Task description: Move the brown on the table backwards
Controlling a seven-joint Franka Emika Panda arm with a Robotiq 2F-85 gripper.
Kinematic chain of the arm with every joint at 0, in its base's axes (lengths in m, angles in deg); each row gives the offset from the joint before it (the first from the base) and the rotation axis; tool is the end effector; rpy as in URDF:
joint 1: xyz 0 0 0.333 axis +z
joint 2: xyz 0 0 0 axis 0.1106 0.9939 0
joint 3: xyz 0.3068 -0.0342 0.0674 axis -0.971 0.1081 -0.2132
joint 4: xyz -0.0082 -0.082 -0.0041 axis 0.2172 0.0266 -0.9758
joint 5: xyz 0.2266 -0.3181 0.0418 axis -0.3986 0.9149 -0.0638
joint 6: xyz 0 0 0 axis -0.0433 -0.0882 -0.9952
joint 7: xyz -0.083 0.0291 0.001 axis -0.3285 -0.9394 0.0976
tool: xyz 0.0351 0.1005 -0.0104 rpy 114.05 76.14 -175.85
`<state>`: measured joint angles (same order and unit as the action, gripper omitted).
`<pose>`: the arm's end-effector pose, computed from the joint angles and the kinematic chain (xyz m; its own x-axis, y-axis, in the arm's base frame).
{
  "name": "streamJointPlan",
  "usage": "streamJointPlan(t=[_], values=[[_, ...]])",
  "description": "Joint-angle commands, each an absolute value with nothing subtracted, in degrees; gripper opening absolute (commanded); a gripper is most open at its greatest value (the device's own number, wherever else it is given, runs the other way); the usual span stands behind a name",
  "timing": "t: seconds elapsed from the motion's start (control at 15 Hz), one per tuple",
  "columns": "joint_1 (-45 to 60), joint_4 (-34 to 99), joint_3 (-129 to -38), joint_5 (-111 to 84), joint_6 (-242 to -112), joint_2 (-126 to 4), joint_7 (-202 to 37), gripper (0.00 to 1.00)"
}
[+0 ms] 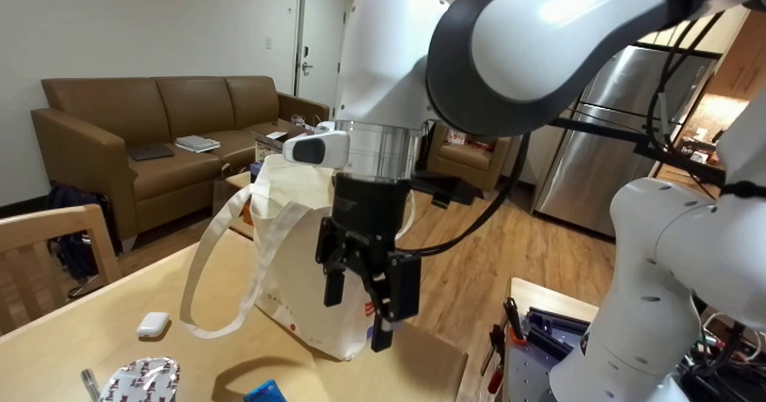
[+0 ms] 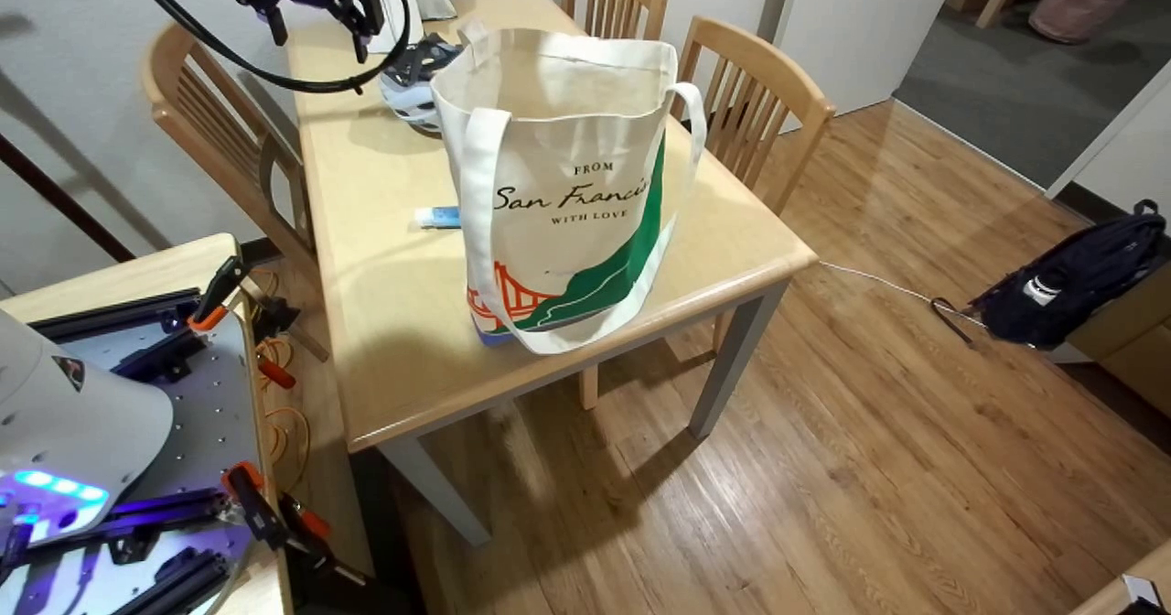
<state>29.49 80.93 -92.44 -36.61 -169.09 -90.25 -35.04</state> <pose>0.3896 0.2244 0.3765 0.5245 0.8419 0.1270 0.8418 -0.4904 -0.2255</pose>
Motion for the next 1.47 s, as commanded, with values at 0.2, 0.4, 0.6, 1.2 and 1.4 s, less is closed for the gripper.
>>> streamJointPlan(t=[0.2, 0.4, 0.6, 1.2, 1.4], values=[[27.96, 73.16, -94.71, -37.26, -171.42, -77.63, -13.74, 1.00], [25.90, 68.91, -96.67, -37.14, -172.52, -70.88, -3.91, 1.00], [24.28, 71.46, -98.58, -36.35, -171.57, -73.59, -9.73, 1.00], [24.01, 66.69, -101.70, -21.12, -173.94, -65.22, 1.13, 1.00], [23.03, 65.40, -102.87, -17.01, -178.19, -59.92, 7.14, 1.00]])
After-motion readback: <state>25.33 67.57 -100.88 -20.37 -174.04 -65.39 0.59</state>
